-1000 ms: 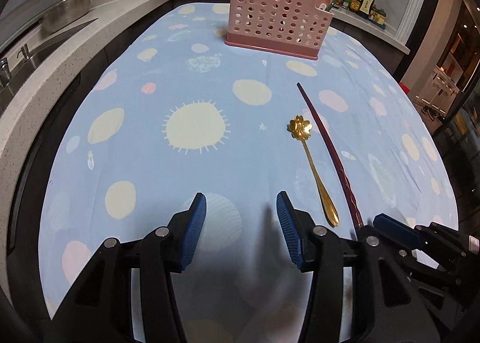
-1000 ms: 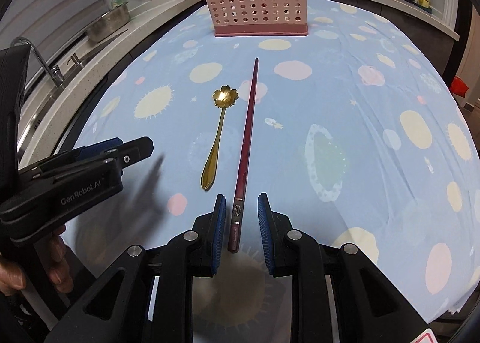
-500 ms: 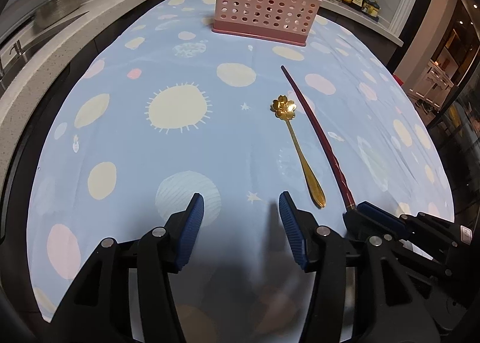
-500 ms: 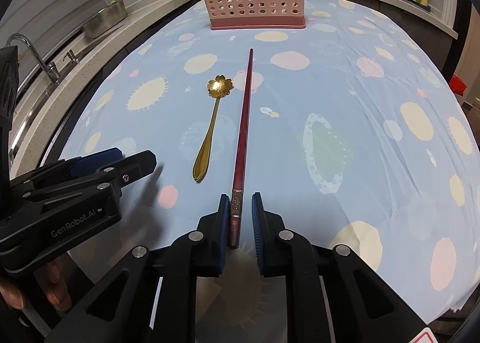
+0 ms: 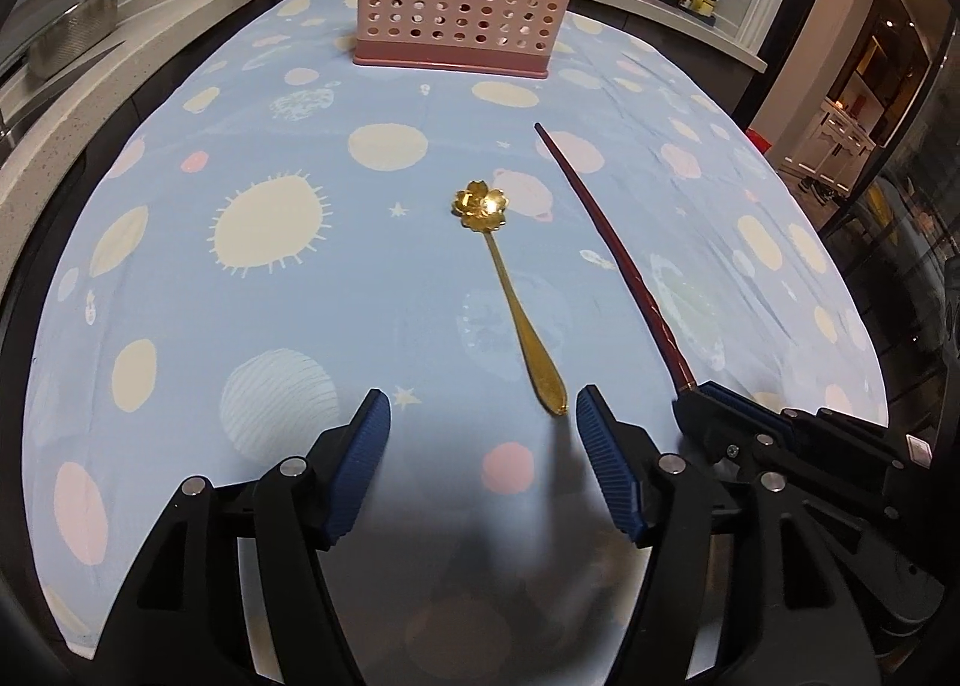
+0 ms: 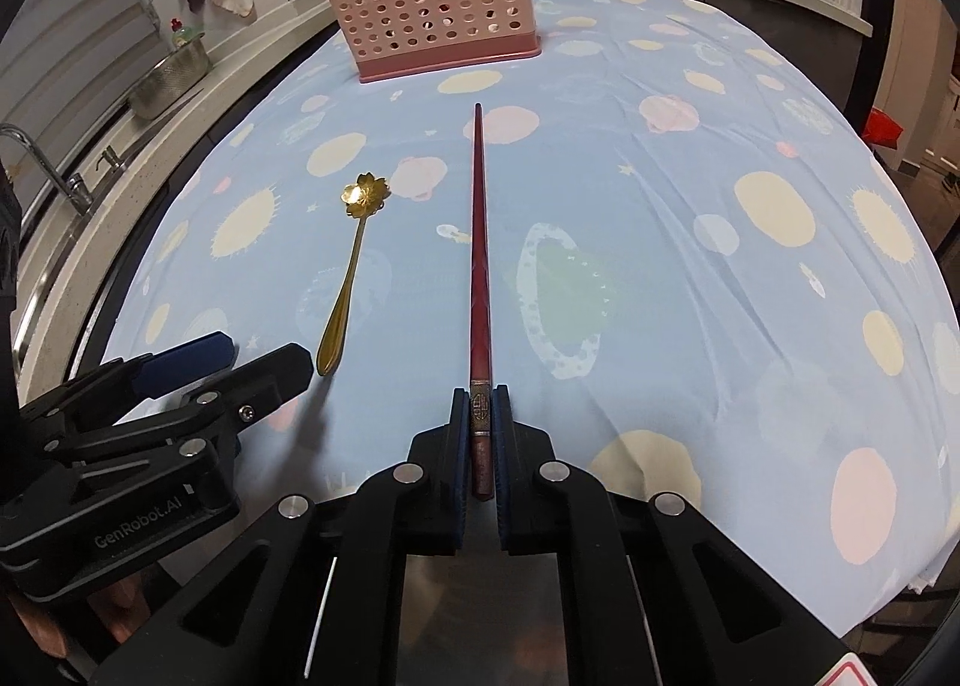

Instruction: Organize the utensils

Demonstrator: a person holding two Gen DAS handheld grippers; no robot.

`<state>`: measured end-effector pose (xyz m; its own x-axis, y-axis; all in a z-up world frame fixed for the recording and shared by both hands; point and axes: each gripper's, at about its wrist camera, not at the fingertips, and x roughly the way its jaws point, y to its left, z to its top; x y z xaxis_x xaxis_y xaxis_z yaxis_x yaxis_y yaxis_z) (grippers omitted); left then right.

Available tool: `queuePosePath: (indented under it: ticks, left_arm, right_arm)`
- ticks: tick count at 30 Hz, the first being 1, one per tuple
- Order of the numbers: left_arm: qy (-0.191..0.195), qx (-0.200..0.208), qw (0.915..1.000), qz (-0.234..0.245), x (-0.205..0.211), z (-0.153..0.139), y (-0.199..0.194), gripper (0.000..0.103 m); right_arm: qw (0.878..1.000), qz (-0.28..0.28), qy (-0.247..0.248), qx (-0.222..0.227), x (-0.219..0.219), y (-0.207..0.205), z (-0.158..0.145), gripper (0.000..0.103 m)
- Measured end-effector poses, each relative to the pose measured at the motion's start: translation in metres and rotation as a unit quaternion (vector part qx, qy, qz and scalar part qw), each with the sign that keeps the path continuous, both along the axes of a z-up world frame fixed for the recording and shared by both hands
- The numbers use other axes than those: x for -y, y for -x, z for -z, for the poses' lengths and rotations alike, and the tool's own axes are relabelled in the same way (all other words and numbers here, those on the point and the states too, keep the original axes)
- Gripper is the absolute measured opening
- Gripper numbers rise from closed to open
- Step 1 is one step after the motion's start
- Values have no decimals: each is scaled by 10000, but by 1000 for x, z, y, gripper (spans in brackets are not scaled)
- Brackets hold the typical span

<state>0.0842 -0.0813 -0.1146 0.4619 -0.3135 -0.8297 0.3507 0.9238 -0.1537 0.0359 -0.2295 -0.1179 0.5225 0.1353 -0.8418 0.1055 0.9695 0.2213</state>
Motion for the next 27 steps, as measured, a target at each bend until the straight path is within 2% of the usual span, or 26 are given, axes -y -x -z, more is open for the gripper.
queuePosePath:
  ticks: [5, 11, 16, 23, 27]
  left_arm:
    - [-61, 110, 9999, 98, 12, 4, -4, 60]
    - [-169, 250, 9994, 189, 18, 6, -2, 44]
    - [-1, 159, 9996, 245, 16, 7, -5, 13]
    - [250, -3, 9995, 196, 7, 2, -8, 10]
    - [368, 55, 9993, 86, -1, -10, -7, 10]
  right_arm:
    - [9999, 37, -92, -17, 4, 1, 1, 7]
    - [9999, 38, -145, -8, 5, 0, 2, 7]
    - [9999, 36, -163, 1, 6, 0, 2, 7]
    - [9998, 51, -188, 18, 6, 2, 1, 7]
    - [9997, 81, -221, 77, 7, 5, -4, 7]
